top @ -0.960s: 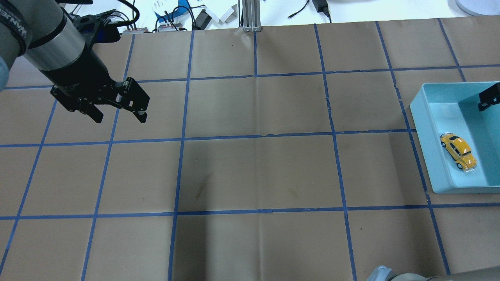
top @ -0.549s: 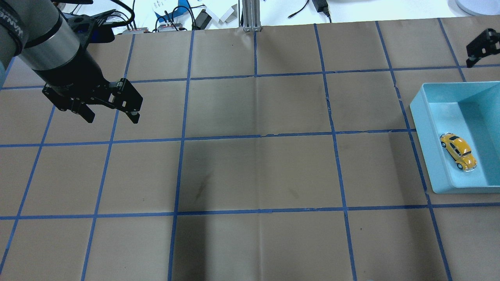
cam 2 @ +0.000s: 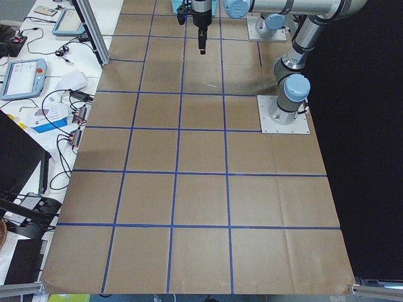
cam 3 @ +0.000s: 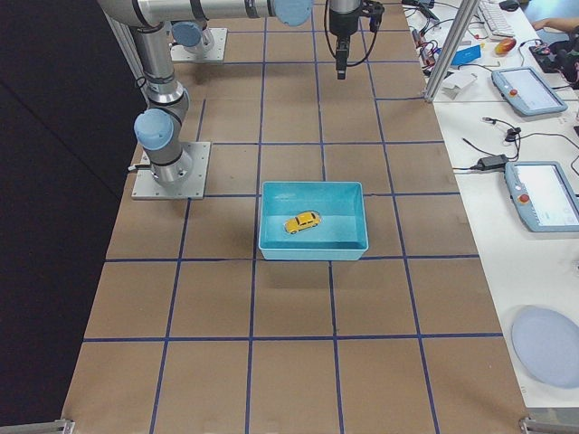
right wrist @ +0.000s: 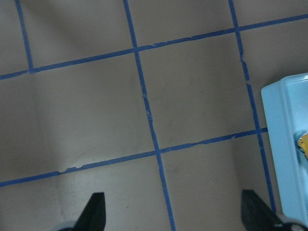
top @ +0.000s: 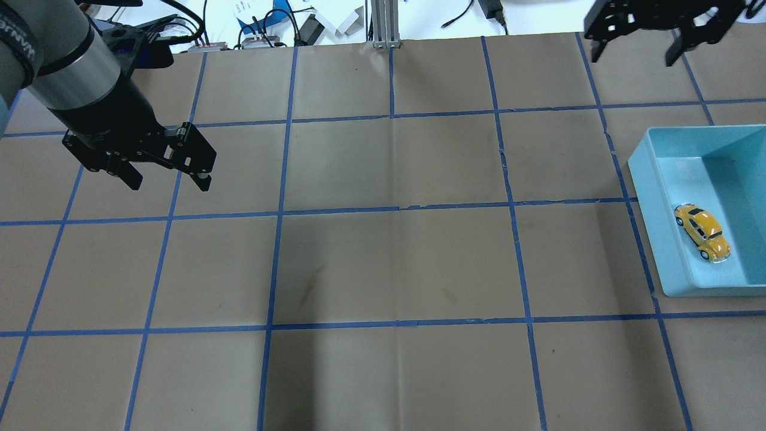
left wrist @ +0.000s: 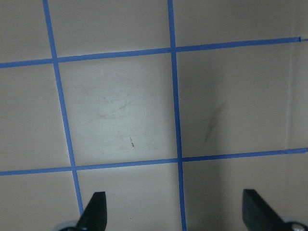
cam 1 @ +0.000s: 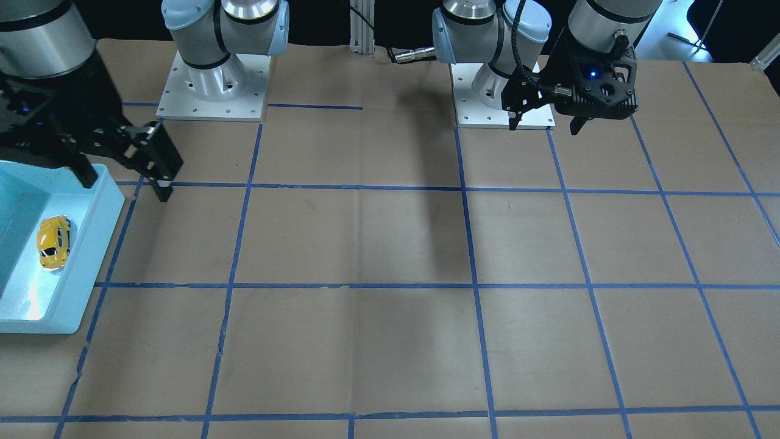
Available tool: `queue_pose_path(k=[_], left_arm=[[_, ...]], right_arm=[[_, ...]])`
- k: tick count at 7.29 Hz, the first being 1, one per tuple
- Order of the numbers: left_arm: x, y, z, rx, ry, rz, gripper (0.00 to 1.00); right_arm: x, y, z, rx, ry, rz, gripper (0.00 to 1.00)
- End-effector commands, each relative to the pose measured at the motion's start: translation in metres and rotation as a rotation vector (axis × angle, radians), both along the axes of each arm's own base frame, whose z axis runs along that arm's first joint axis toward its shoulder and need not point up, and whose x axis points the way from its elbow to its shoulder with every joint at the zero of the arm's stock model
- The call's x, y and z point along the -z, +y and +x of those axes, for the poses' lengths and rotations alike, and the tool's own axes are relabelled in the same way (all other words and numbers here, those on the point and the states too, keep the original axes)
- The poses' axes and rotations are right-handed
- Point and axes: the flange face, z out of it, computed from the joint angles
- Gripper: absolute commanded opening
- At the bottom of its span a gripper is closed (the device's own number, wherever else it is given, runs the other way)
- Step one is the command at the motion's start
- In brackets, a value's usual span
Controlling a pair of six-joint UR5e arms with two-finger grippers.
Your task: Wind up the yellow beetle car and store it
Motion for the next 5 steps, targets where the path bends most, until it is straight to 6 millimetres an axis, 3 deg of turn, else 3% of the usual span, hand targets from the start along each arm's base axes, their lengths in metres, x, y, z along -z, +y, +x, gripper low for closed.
queue_pose_path(k=[1,5], left_arm=[[0.001,0.0017,0.0002,0.0,0.0,0.002,1.0],[0.0009,0.0021,0.0,-0.002,0.001,0.0,1.0]], right_arm=[[0.0112,0.0061,0.0483,0.032,-0.027,-0.074,1.0],[0.0163,0.0071,0.0514,0.028,-0.031,-0.072,1.0]])
